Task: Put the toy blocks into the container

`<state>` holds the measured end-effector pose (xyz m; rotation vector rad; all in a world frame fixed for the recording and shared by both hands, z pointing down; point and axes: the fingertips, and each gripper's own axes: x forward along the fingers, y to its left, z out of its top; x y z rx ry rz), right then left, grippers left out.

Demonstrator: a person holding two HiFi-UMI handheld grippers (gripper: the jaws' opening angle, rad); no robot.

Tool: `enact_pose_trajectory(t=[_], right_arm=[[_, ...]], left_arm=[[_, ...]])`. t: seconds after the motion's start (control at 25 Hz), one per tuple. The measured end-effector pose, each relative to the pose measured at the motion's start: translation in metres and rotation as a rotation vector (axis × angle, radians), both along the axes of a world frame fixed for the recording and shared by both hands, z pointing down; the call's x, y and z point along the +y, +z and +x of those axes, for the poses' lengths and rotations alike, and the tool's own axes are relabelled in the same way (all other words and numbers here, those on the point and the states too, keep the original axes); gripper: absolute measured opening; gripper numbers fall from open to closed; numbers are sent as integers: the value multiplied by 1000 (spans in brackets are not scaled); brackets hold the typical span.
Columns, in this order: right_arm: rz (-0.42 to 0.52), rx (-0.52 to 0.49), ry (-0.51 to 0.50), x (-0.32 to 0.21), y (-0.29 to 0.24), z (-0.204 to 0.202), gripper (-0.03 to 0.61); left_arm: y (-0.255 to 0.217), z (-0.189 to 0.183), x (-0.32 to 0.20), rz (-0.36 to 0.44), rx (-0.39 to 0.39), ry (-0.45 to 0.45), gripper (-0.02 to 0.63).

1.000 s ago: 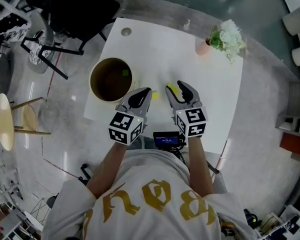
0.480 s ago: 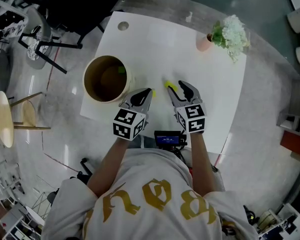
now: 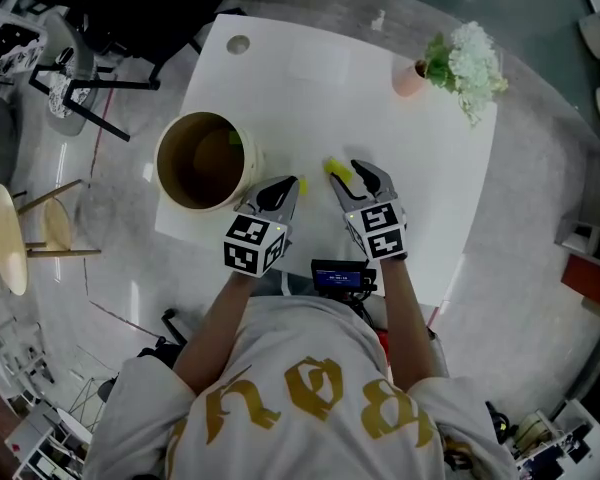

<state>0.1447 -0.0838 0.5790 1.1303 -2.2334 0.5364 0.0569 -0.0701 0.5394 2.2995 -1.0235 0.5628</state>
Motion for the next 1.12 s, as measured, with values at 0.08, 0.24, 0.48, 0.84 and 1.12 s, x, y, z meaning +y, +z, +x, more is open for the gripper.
enact_pose_trajectory(t=[0.08,0.24,0.48,0.84,1.12], right_arm=[[-19,33,-32,4,9,-2,209],[-42,84,-70,8,25,-2,212],[-52,180,-120,6,39,-6,227],[-103,249,-151,5,56,-3,212],[-146,230,-163,8,63,-5,186]], left_arm=[[2,0,0,4,-8,4,0],[7,3,3,-1,-19,17,0],[15,3,4,-25,-26,23,0],[18,2,4,-44,-26,17,0],[19,0,4,-46,-23,5,0]])
